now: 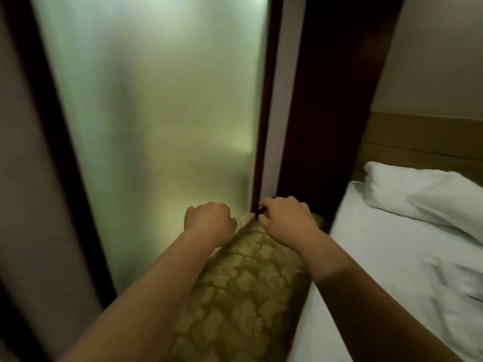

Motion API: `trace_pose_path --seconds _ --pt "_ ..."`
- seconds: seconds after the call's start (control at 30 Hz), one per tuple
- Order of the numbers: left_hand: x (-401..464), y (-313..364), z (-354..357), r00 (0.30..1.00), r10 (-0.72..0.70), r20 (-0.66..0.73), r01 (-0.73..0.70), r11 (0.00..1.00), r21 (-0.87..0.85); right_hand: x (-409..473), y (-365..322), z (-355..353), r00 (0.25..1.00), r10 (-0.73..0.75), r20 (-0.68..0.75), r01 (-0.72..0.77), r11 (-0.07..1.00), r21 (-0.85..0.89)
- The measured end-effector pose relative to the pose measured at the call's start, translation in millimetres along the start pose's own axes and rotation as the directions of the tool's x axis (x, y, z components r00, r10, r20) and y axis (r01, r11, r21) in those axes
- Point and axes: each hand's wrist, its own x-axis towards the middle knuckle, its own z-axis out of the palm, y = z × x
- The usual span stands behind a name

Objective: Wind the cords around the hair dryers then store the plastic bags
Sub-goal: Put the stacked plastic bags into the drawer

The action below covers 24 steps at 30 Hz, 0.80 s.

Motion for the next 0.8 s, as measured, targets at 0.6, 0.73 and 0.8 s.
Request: trace_pose_path --seconds 0.6,0.73,0.8 --pt "136 449 67 0.638 0.767 -0.068 -0.77 0.636 -0.046 -81 390 -30 0.709 0.688 -0.157 -0.704 0.704 -0.096" --pt "128 520 79 0.604 0.796 -0.04 -0.797 0.604 -0.019 -110 455 -31 0.669 0.715 -0.2 -0.742 0.655 -0.14" --pt "122 559 85 0.603 0.796 -0.058 -0.797 0.604 -0.001 -128 492 -25 0.665 0.729 -0.162 -0.747 0.647 -0.157"
